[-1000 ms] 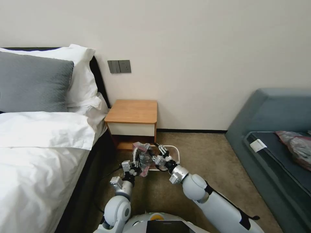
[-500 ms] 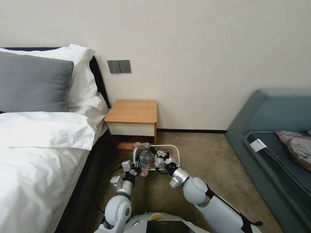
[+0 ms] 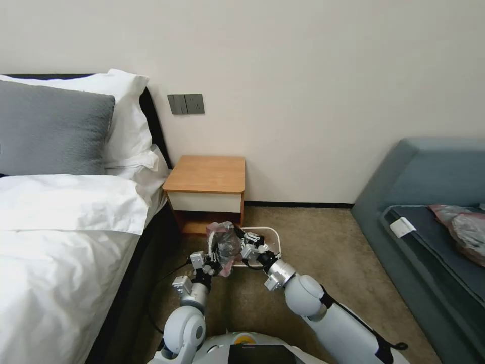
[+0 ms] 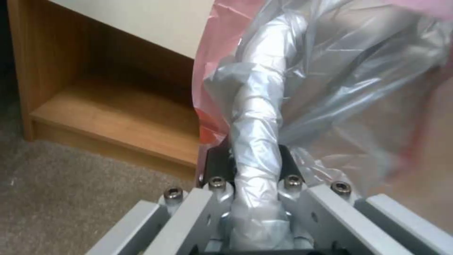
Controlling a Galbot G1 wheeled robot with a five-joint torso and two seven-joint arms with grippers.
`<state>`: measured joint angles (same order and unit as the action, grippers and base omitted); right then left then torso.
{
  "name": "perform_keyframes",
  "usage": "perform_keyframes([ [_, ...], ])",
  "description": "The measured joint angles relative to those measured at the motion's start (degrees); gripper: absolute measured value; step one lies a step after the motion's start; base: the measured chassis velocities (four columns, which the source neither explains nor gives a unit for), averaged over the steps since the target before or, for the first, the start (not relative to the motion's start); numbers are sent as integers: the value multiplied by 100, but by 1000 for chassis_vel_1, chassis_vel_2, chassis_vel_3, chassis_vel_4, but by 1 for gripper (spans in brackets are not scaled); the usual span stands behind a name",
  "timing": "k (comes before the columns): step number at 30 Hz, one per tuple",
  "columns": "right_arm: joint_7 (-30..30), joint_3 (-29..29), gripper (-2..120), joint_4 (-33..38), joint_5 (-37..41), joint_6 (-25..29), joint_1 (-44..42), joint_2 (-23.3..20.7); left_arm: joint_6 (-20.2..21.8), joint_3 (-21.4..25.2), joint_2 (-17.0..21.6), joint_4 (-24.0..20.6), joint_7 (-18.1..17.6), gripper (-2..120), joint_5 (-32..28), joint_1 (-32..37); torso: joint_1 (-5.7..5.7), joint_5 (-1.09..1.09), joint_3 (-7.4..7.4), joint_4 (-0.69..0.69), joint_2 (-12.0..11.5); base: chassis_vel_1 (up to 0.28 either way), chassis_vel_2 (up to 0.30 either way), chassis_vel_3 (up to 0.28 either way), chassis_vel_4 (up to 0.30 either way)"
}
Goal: Pick up the garbage bag from the table and place it over the trash can.
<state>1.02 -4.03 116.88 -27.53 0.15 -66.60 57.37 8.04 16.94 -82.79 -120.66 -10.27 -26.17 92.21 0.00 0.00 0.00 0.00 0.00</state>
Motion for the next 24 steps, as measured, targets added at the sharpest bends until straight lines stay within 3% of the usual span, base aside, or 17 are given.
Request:
perform_keyframes([
  [12,-10,133,0,-120,261,-164,322,-117,-176,-187,64,-6,110,4,366,133,0,1,0,0,0,0,0,0,0],
  [24,-147,626,0,-268,545,-334,447,-513,-647,-121,159,-131,253,4,803,235,0,0,0,0,0,0,0,0,0],
])
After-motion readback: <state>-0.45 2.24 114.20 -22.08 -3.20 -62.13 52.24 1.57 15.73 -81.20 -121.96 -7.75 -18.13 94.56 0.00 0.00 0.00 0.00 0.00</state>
